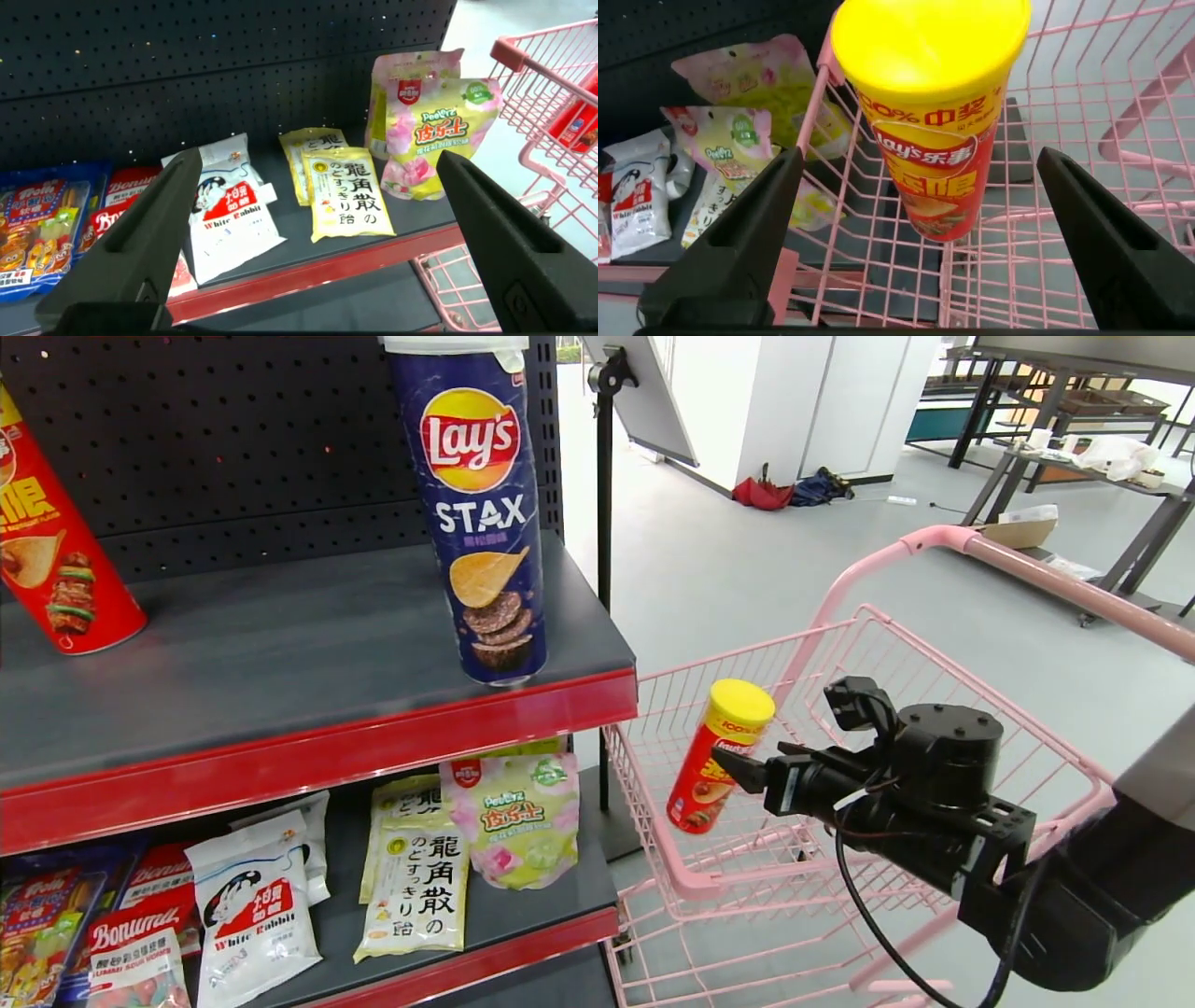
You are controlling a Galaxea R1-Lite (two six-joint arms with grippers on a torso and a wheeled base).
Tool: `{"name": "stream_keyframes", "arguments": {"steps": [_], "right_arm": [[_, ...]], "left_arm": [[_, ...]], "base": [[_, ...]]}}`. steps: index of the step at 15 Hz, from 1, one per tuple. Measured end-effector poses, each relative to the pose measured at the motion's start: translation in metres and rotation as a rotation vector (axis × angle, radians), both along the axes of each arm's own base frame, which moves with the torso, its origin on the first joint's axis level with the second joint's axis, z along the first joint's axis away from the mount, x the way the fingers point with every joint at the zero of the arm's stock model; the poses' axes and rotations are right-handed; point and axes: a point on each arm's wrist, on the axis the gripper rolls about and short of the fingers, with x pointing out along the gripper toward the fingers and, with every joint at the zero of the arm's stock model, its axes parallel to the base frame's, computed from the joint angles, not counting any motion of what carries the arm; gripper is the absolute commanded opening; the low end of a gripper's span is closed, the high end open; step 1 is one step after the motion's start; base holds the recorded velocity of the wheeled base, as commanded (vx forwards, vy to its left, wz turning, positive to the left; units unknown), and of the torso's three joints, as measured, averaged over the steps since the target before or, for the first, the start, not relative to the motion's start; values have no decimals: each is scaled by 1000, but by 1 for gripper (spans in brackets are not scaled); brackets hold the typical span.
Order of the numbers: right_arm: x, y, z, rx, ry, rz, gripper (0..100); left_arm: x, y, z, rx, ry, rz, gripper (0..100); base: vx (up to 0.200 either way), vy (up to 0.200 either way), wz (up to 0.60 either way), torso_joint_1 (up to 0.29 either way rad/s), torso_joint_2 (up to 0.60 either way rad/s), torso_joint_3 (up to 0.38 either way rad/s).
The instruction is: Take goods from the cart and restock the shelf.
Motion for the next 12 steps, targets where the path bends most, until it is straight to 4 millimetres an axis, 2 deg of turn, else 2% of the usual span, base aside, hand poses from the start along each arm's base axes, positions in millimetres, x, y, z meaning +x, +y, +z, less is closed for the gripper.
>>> {"name": "stream_keyframes", "arguments": {"steps": [7, 12], "right_arm": [[22, 23, -17, 7, 11, 11, 100], [40, 31, -26, 27, 12, -21, 100]], "left_arm": [[0, 0, 0, 0, 0, -1, 100], [0, 0, 0, 0, 0, -2, 100]], "base": [[0, 0, 0, 0, 0, 0], [0, 0, 0, 0, 0, 0]]}}
